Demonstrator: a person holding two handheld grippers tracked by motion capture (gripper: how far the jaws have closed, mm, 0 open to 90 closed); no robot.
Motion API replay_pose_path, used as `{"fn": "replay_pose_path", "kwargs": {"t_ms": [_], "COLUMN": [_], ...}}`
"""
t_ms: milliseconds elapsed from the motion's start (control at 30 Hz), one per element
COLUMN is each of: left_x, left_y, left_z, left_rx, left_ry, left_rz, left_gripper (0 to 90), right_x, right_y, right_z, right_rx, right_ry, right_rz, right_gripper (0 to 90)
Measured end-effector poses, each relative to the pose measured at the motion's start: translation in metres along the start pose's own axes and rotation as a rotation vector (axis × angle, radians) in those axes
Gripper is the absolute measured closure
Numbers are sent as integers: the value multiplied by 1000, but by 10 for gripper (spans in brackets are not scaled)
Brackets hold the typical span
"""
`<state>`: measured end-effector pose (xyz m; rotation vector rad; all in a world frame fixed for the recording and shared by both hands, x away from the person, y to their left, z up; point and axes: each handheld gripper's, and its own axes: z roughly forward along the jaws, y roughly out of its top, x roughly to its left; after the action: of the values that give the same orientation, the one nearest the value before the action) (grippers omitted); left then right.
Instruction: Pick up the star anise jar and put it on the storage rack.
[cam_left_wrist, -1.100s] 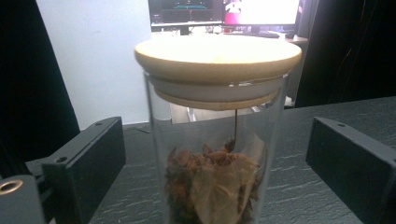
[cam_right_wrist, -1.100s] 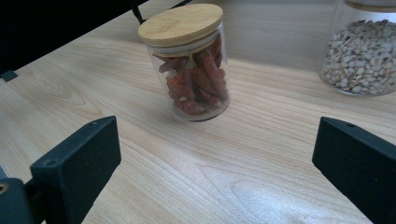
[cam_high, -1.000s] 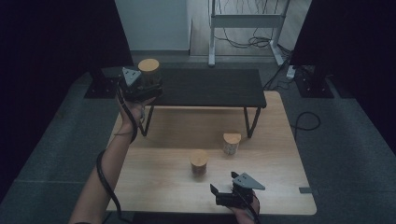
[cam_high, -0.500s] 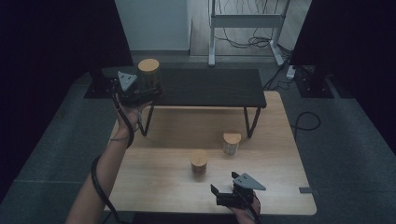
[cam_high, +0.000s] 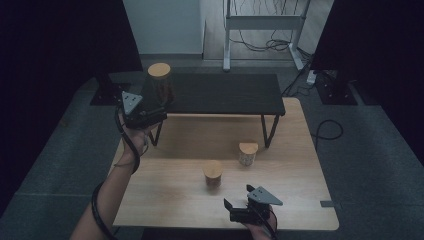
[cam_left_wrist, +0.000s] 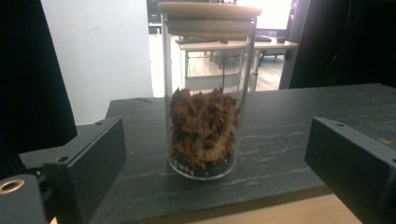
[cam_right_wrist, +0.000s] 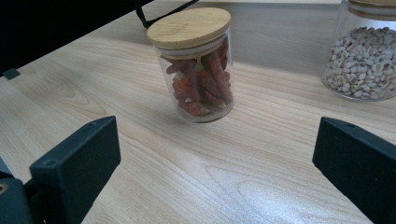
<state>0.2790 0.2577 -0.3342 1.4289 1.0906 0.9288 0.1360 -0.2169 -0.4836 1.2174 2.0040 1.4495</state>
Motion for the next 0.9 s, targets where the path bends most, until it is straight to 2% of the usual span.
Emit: {"fn": "replay_pose_path", "kwargs": {"t_ms": [633,900], "left_x": [1,3], "left_y": [-24,-34], "left_z": [-27,-33], "left_rx": [11,25], "left_ry": [-66,-80], "left_rz": [-49,-53], "left_gripper": [59,60], "right_x": [0,0], "right_y": [0,0], "right_z": [0,1], "right_rx": [3,7], "right_ry": [-3,-5], "right_rz": [-6,-8], "right_gripper": [5,5]}}
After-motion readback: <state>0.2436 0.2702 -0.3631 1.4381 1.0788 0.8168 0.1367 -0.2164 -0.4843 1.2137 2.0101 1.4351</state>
